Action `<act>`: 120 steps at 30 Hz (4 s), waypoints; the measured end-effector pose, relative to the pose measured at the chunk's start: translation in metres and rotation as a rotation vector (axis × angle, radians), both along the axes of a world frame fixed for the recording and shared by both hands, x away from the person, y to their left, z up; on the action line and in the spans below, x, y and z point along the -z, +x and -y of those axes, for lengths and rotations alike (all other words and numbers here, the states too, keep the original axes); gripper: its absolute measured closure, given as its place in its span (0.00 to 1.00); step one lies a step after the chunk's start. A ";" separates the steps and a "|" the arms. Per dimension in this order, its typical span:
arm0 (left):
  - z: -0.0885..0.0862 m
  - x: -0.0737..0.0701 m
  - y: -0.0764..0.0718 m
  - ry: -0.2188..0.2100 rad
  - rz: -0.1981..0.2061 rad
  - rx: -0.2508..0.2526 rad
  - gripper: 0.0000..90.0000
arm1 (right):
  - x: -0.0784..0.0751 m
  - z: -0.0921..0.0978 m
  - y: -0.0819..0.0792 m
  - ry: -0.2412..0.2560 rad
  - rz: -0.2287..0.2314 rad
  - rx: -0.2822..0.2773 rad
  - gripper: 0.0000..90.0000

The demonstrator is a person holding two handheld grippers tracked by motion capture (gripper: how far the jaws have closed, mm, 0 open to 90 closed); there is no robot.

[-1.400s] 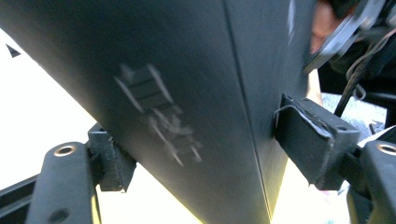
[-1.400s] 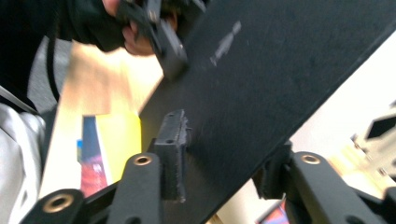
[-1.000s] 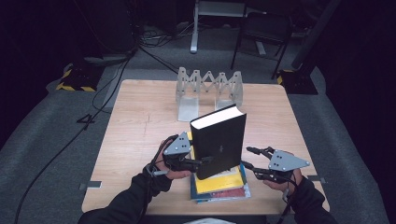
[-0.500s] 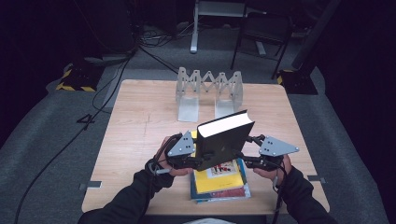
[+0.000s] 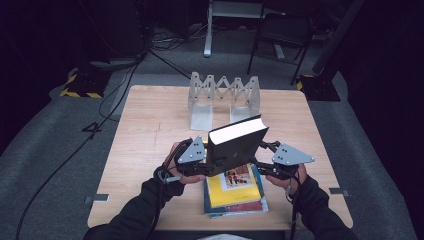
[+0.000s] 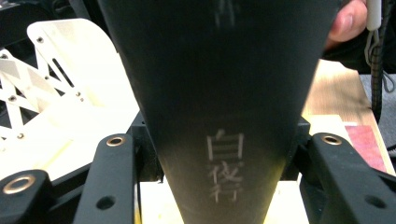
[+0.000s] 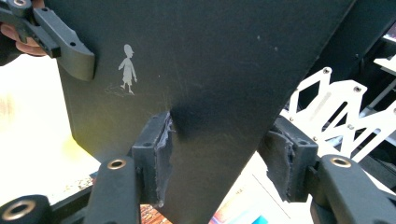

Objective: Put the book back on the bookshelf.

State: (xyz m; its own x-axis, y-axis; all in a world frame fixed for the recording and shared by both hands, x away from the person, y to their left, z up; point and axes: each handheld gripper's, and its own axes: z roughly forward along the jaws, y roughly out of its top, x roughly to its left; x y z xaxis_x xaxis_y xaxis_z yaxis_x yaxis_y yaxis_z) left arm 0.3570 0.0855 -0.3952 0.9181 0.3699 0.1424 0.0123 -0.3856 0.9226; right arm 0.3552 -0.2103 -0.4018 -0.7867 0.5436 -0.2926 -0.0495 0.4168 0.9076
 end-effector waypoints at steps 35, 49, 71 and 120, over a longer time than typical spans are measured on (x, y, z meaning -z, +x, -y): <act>0.015 -0.039 -0.002 -0.176 0.030 0.004 0.53 | -0.001 0.003 -0.006 -0.009 0.007 -0.004 0.51; 0.016 -0.046 0.003 -0.157 0.017 -0.020 0.57 | 0.013 0.035 0.005 -0.048 -0.141 0.051 0.37; -0.046 -0.065 0.012 -0.144 0.078 -0.264 0.58 | 0.045 0.089 0.028 -0.087 -0.309 0.266 0.36; -0.036 -0.024 0.120 -0.121 0.026 -0.654 0.58 | 0.068 0.100 0.025 -0.080 -0.382 0.250 0.33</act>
State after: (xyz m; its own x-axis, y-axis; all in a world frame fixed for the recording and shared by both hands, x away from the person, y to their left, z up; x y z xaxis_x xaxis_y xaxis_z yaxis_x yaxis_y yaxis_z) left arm 0.4773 0.1211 -0.3714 0.4955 0.8645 0.0839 0.1859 -0.1999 0.9620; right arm 0.3802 -0.3099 -0.4695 -0.6938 0.7180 -0.0563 0.3931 0.4430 0.8058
